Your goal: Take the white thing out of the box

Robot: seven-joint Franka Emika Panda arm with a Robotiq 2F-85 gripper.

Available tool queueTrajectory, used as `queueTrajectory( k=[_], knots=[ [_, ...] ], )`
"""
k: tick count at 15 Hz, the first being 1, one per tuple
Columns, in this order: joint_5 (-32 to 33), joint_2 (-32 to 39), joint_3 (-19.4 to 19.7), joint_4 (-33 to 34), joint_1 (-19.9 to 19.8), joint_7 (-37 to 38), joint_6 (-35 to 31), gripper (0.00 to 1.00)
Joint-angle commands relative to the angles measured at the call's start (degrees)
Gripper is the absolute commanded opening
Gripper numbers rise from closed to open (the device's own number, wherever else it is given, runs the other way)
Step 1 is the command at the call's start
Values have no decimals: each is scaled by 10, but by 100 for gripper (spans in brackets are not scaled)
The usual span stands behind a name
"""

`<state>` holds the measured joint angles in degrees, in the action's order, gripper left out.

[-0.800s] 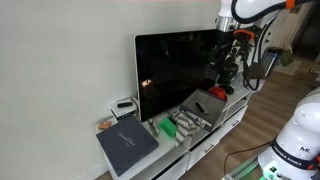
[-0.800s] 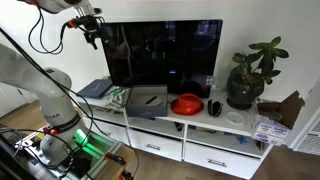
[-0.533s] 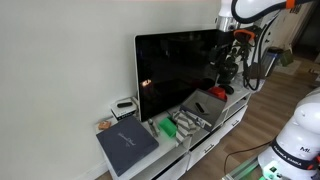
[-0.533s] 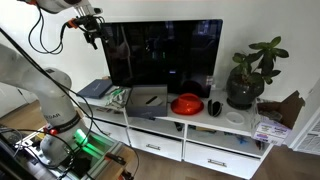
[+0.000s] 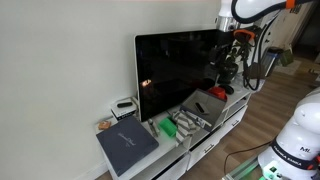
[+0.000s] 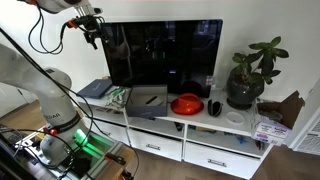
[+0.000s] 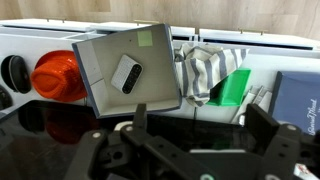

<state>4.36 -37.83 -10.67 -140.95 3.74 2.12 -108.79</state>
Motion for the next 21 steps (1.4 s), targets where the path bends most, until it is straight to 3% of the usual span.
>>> queueTrajectory(
  k=[1,4,12,21],
  knots=[
    [6,2,9,2,11,6,2,100],
    [5,16,22,-21,-6,26,-32,100],
    [20,109,64,-102,-86,109,-206,100],
    [164,309,76,-104,-167,184,-427,100]
  ],
)
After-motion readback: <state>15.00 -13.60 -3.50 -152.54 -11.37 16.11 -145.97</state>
